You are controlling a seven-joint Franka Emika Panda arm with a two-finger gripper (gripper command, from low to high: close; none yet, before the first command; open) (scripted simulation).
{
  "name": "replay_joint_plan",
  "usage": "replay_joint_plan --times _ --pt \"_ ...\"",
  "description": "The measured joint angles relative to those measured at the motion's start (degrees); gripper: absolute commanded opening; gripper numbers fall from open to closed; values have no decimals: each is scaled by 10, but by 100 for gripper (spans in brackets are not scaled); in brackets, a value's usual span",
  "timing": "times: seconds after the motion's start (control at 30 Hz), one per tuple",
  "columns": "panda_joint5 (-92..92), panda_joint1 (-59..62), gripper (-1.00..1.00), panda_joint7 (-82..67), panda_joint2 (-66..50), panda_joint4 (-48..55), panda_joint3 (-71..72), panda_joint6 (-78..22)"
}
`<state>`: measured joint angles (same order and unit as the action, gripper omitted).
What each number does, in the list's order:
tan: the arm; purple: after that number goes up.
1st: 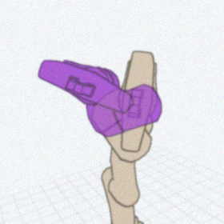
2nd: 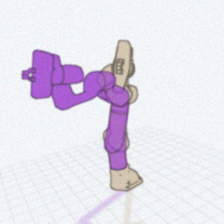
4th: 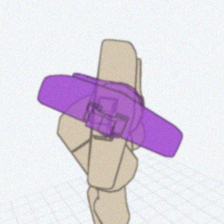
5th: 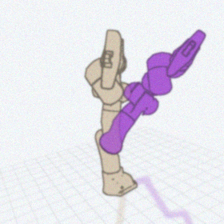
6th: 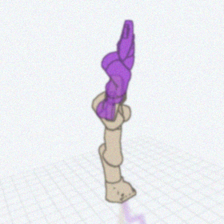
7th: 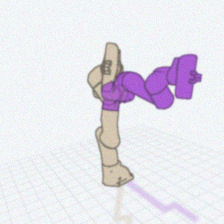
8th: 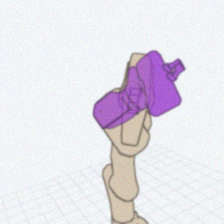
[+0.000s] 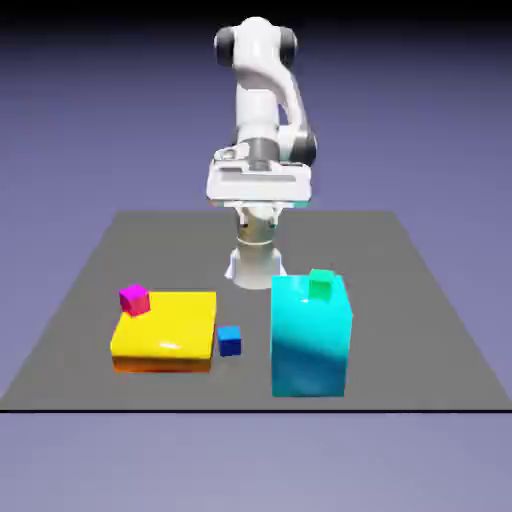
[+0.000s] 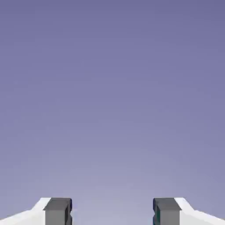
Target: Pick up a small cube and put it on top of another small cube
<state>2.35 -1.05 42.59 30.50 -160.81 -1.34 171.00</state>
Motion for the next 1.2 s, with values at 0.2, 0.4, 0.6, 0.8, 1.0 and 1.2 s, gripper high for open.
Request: replay_joint_plan --times 0.2,0.4,0.6,0.8,1.0,1.2 --pt "101 -9 0 -1 -99 15 -67 -150" --pt "201 -17 0 -2 -198 31 -134 -299" --pt "303 -23 0 -3 -297 46 -201 -449" --pt "440 -65 0 8 -419 51 -259 -595" --pt "553 -109 0 10 -482 4 -246 -570" --pt "644 -120 -100 -43 -546 9 -194 -550"
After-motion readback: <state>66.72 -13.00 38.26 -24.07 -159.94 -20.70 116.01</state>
